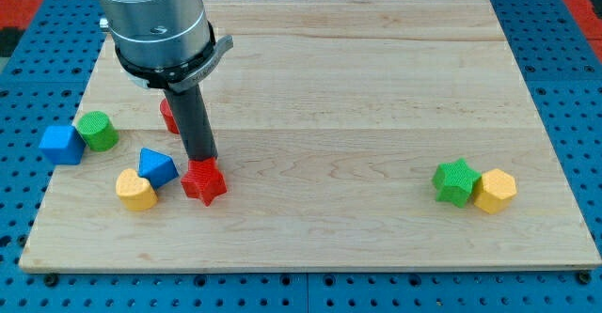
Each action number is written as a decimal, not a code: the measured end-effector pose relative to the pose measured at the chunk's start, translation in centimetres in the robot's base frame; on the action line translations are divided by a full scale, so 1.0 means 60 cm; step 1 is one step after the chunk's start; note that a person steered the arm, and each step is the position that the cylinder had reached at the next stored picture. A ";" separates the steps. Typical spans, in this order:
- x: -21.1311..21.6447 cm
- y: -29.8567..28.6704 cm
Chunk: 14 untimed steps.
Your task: Push the yellow heart to the center of the board
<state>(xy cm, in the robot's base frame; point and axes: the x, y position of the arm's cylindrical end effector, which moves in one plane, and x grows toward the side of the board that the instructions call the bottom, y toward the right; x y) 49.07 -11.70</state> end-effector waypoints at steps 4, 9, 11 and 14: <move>-0.010 0.105; 0.136 -0.209; 0.043 -0.068; 0.110 -0.049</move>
<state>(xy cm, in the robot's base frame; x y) 55.64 -14.63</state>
